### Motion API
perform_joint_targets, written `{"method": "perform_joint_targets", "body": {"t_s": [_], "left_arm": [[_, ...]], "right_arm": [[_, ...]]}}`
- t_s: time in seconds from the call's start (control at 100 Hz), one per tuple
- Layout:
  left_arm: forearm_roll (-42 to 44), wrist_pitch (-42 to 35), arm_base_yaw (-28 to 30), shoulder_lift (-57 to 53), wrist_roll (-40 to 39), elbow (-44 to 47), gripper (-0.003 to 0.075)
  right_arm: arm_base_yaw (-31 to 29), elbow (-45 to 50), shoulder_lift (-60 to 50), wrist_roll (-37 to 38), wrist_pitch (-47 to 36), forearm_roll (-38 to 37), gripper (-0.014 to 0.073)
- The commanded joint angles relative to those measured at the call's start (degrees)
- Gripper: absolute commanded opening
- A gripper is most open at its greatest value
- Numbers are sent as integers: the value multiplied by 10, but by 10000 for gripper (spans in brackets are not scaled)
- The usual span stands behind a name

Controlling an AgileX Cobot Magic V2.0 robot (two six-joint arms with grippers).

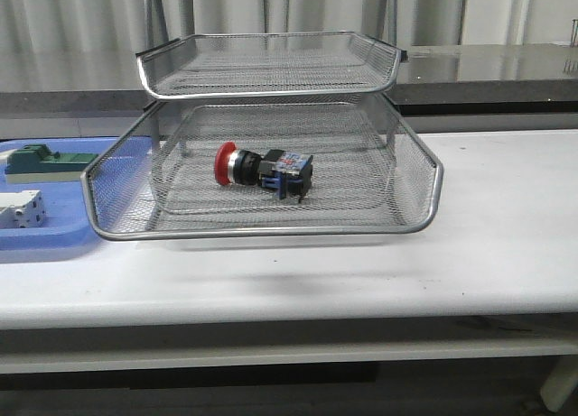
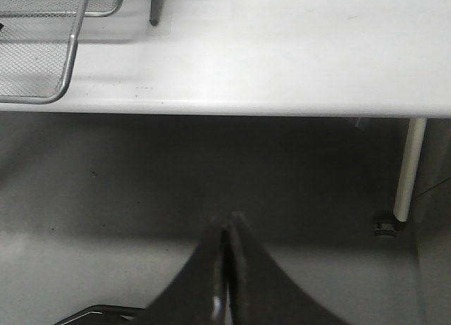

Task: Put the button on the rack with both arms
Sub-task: 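Open the left gripper, release the button, and withdraw the left arm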

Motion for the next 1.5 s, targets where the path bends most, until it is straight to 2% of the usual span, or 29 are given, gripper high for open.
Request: {"method": "perform_joint_targets", "body": {"t_s": [0.0, 0.27, 0.53, 0.69, 0.9, 1.22, 1.49], "left_arm": [[-32, -3, 33, -61, -10, 25, 514], [-50, -96, 130, -199, -19, 177, 510], [-77, -238, 179, -353, -21, 337, 510], [-99, -341, 184, -452, -21, 442, 510], [-124, -434, 184, -568, -21, 558, 510], [-161, -489, 184, -710, -21, 678, 510], [-191, -562, 184, -761, -21, 746, 510]], "right_arm": [[-1, -19, 3, -1, -34, -4, -67], [-1, -19, 3, -1, -34, -4, -67], [-1, -19, 3, -1, -34, -4, -67], [-1, -19, 3, -1, -34, -4, -67], [-1, -19, 3, -1, -34, -4, -67], [-1, -19, 3, -1, -34, -4, -67], [-1, -19, 3, -1, -34, -4, -67]]}}
